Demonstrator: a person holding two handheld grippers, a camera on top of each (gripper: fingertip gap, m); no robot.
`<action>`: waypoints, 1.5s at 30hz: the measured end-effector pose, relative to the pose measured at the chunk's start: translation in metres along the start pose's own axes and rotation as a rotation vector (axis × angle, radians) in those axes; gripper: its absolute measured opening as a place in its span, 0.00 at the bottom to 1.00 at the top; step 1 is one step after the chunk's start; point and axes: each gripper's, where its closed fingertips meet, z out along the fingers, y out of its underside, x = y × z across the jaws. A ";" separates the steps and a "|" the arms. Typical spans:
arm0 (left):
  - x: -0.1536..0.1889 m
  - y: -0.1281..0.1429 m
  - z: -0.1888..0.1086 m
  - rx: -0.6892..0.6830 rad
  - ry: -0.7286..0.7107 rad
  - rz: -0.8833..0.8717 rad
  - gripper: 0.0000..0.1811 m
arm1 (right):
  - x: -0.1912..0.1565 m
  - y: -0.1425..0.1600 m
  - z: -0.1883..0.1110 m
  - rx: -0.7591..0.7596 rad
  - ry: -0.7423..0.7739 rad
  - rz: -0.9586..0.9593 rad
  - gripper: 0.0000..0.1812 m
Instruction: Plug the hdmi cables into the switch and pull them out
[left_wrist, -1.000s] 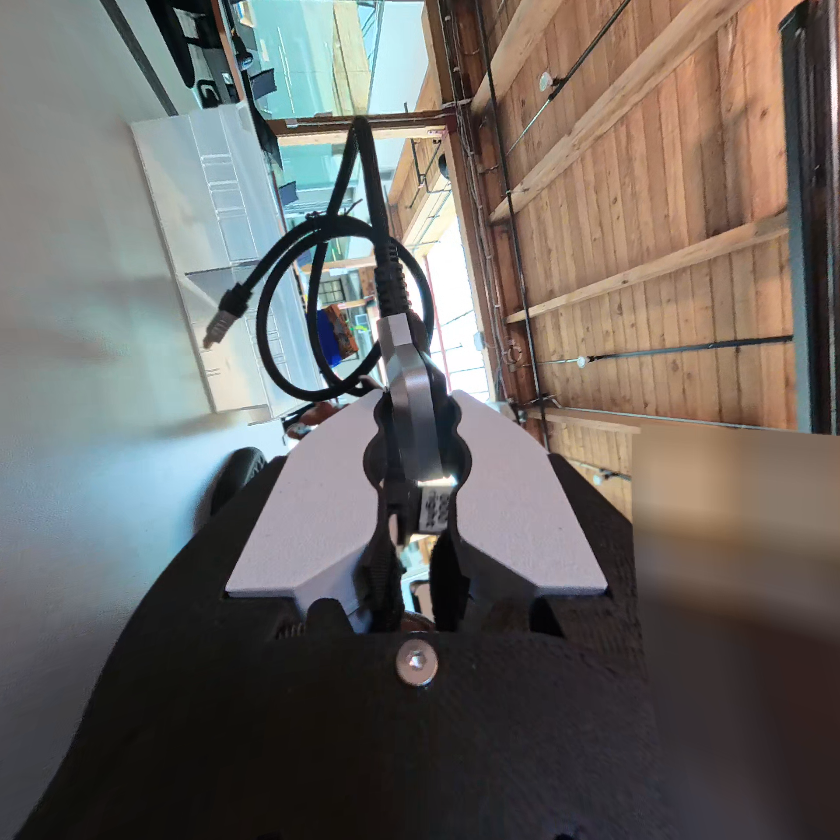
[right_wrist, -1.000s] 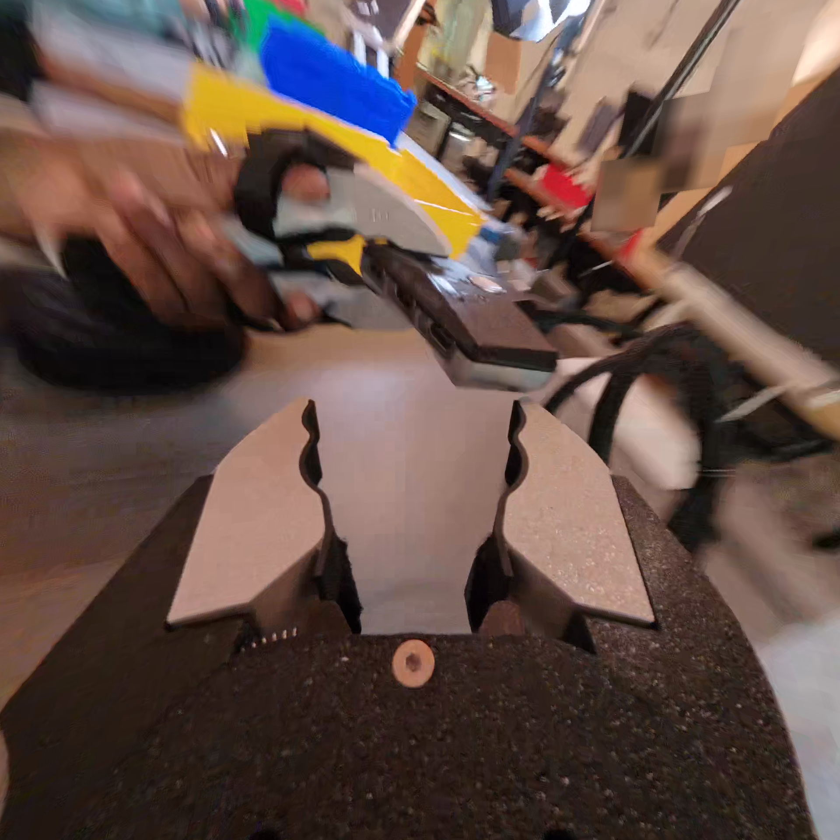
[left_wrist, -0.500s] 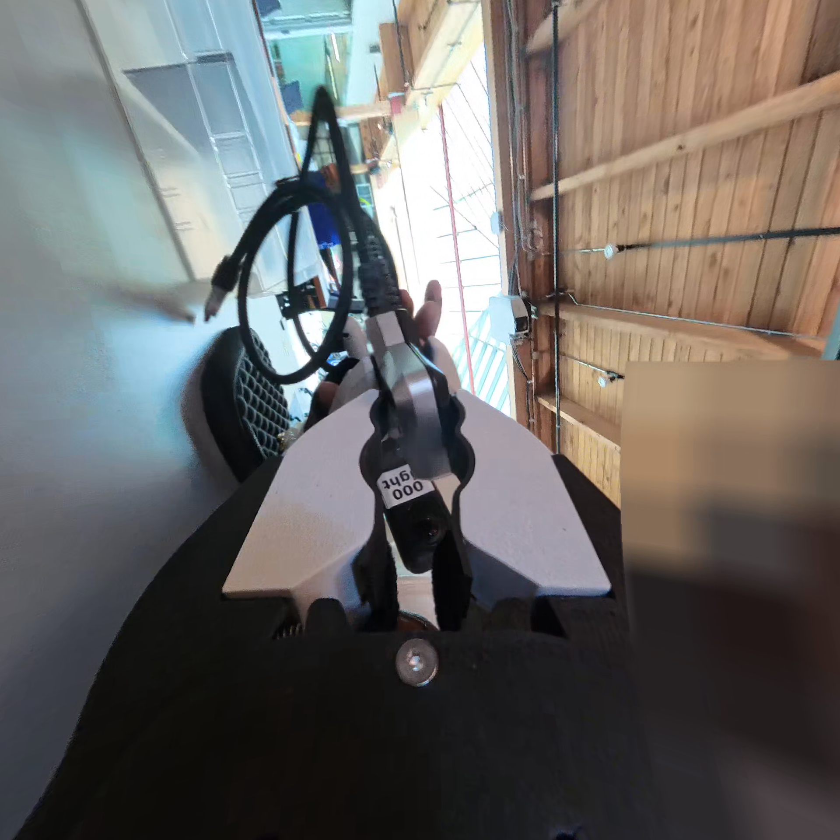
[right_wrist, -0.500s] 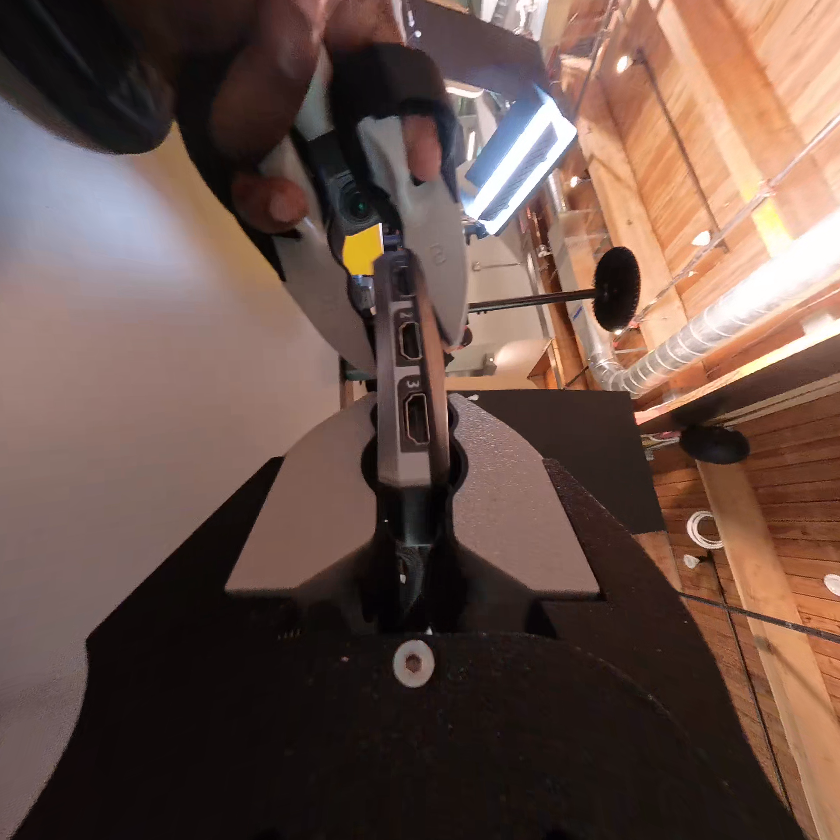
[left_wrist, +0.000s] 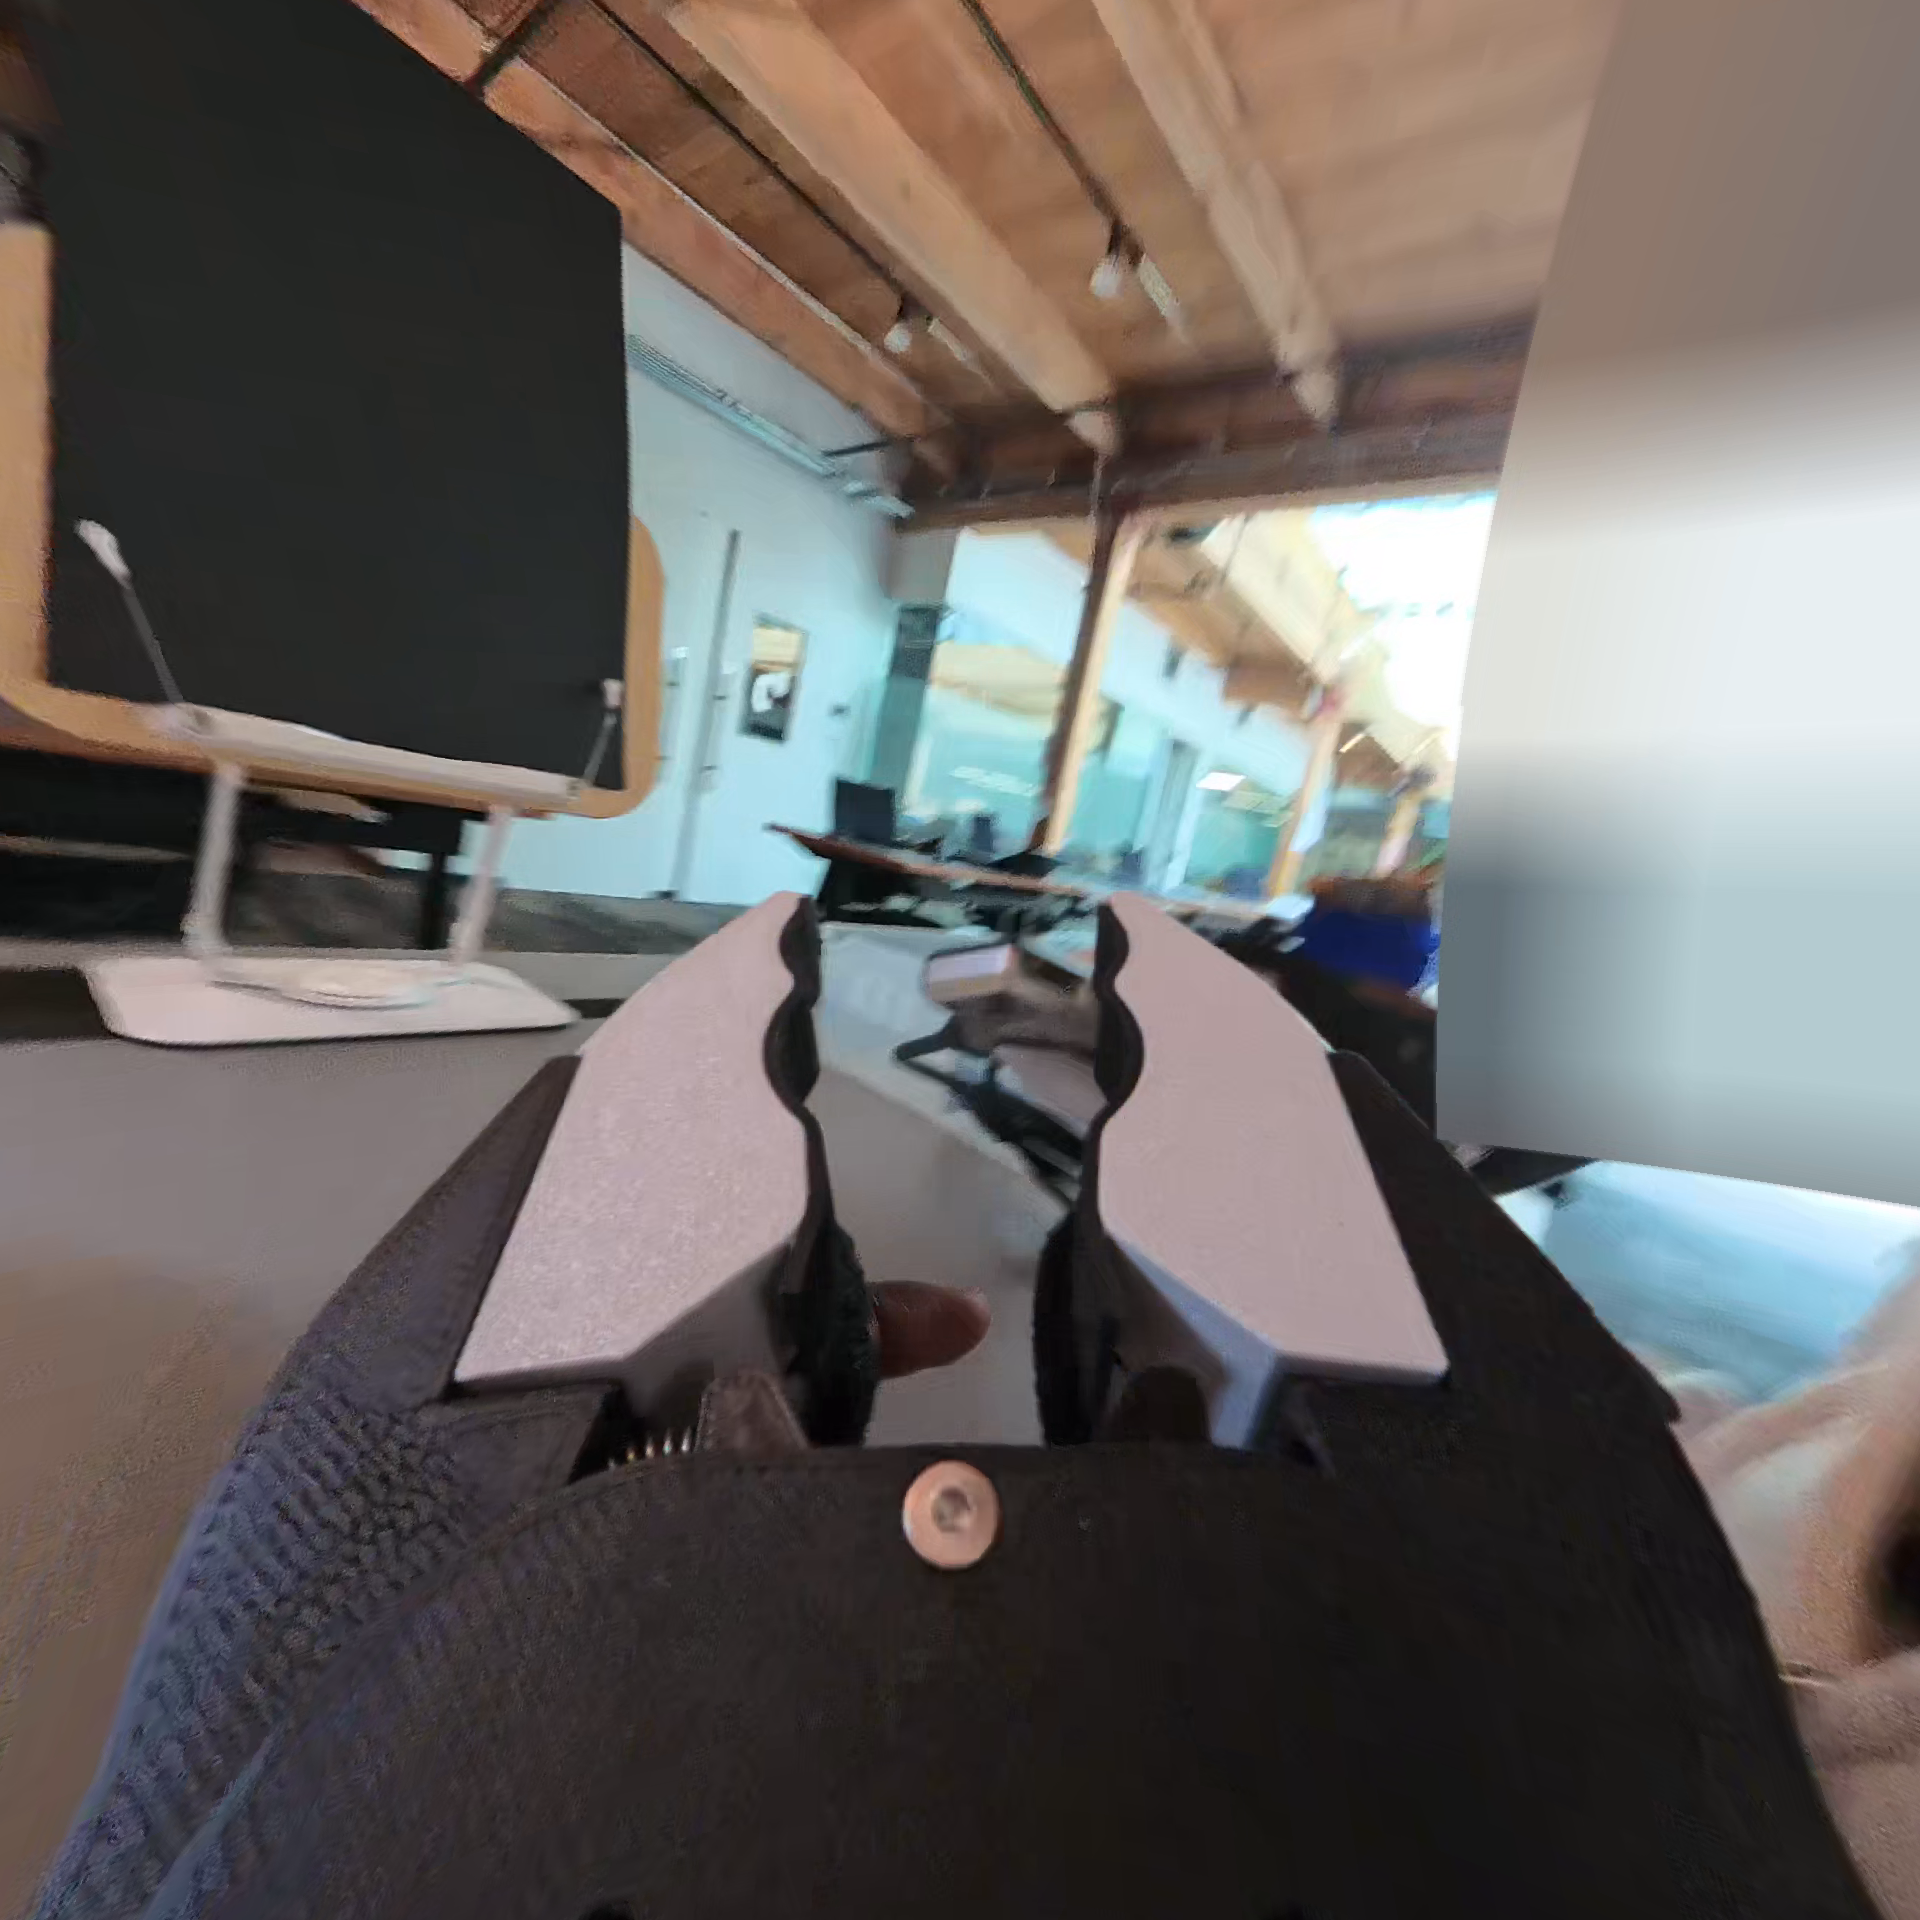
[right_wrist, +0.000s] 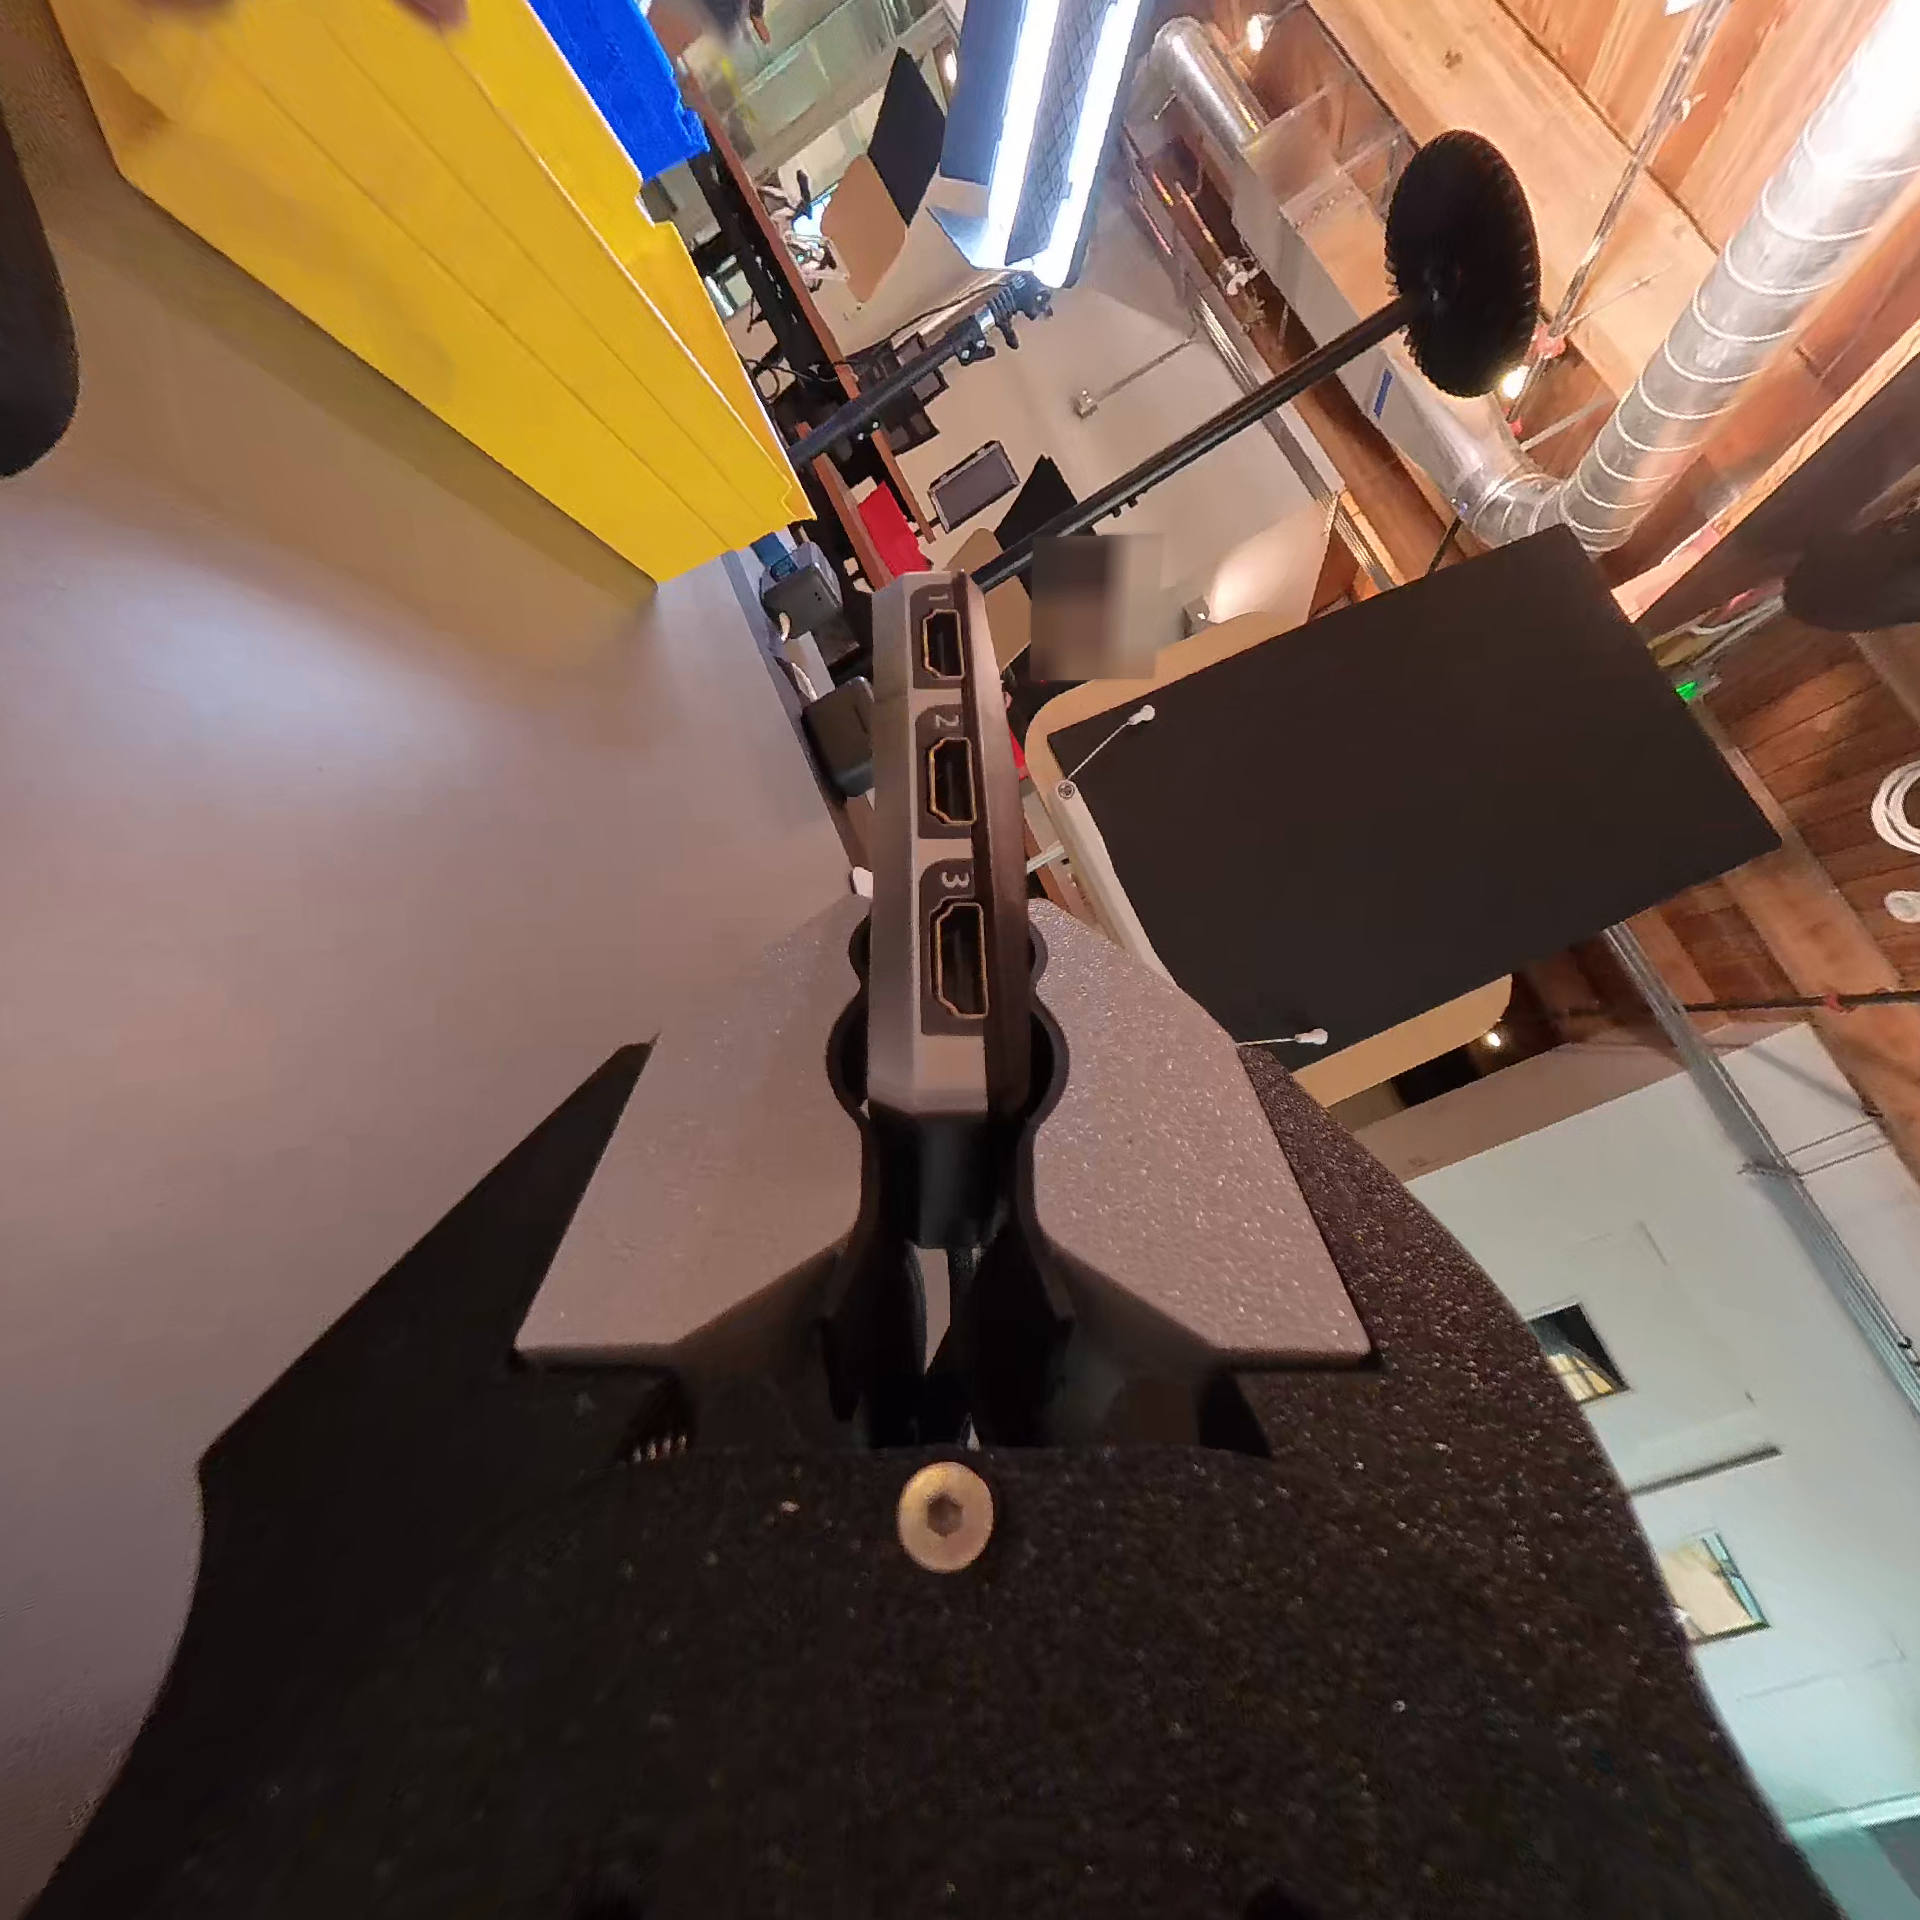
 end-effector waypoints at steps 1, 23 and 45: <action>-0.002 -0.008 -0.005 0.009 0.006 -0.032 0.24 | -0.001 0.001 0.001 -0.008 -0.002 -0.011 0.13; -0.207 -0.030 -0.241 -1.005 -0.820 0.260 0.29 | -0.008 0.007 0.006 -0.045 -0.019 -0.044 0.13; -0.255 -0.147 -0.070 -0.674 -0.516 0.367 0.03 | 0.001 0.006 0.001 -0.025 0.029 -0.036 0.13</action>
